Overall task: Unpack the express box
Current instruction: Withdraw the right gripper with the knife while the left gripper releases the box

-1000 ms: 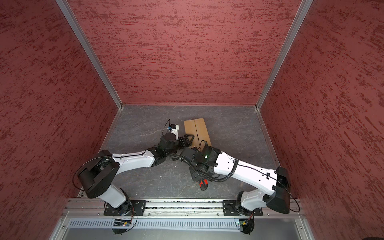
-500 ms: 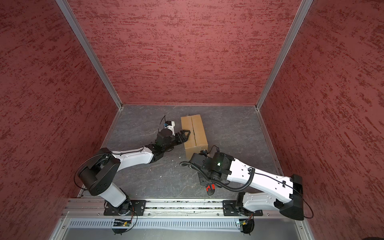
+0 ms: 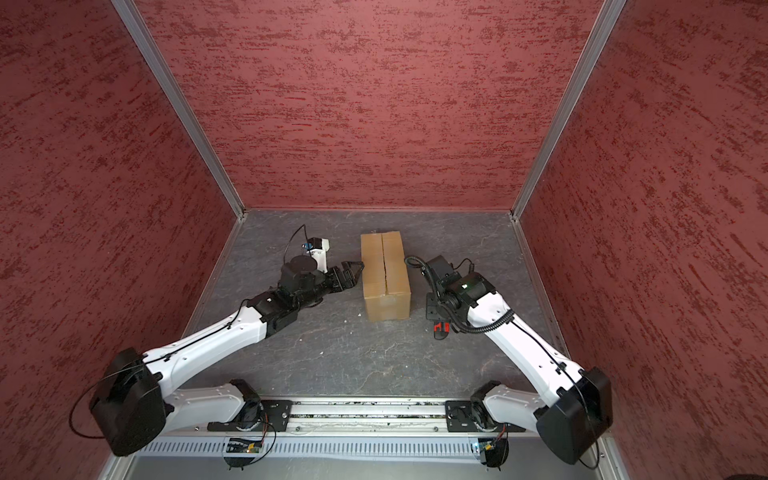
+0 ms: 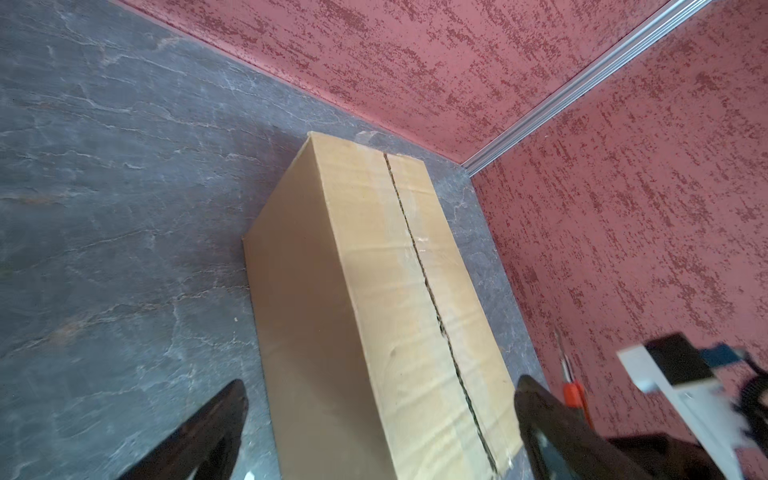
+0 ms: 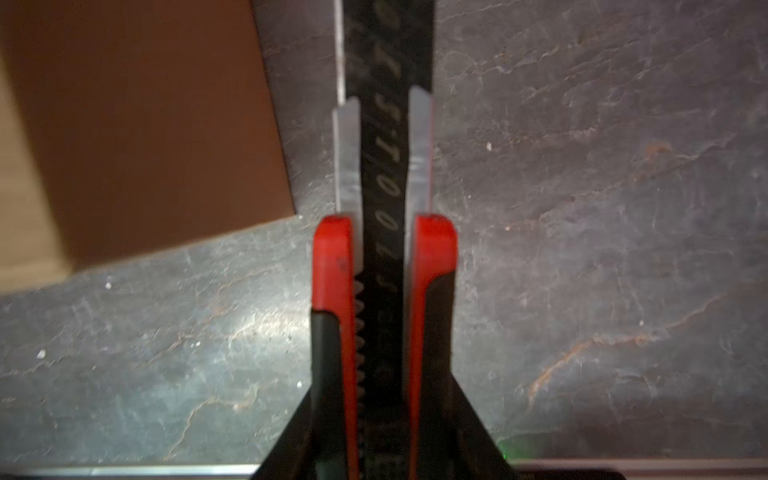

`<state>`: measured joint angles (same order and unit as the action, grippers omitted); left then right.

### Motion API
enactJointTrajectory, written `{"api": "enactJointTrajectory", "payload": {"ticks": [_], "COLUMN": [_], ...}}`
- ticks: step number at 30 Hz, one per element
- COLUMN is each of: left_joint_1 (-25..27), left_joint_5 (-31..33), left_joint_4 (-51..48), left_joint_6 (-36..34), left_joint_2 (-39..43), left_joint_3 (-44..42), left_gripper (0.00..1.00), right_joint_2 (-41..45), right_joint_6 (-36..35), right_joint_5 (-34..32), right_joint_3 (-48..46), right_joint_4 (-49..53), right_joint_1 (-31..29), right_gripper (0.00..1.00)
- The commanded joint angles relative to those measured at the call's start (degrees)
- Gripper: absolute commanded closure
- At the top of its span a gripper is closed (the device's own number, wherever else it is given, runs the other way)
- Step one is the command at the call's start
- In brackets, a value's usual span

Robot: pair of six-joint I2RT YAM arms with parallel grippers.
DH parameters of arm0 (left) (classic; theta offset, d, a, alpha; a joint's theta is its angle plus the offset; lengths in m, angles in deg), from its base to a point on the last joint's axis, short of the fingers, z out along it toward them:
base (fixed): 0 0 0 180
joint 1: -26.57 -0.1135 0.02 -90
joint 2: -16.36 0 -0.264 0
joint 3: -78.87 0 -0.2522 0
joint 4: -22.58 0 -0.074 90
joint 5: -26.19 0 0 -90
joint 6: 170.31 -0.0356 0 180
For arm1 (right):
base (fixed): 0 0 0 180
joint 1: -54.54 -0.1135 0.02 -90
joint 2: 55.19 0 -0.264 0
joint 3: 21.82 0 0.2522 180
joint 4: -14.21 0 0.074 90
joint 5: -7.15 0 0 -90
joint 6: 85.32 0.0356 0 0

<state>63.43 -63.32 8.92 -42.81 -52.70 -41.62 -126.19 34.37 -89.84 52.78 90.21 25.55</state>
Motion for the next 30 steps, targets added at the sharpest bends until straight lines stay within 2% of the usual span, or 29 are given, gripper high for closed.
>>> {"api": "enactJointTrajectory", "payload": {"ticks": [1,13,30], "left_joint_1": [-1.8,-5.4,-8.5], "left_joint_5": [-1.7,-2.3,-3.9], "left_joint_4": [-8.6,-13.3,-13.5], "left_joint_6": [-2.5,-2.2,-2.4], "left_joint_2": [2.4,6.4,5.3], "left_joint_3": [0.7,-2.0,-3.2], "left_gripper": [0.00,0.00,0.00], "right_joint_2": [-3.6,-17.1,-24.9], "right_joint_6": [-7.0,-10.8,-11.5], "right_joint_5": [2.5,3.3,3.1], "right_joint_3": [-1.7,-3.5,-3.9], "right_joint_4": [-10.2,-21.1,-25.6], "right_joint_1": [3.7,8.4,9.6], "right_gripper": [1.00,0.97,0.83]}}
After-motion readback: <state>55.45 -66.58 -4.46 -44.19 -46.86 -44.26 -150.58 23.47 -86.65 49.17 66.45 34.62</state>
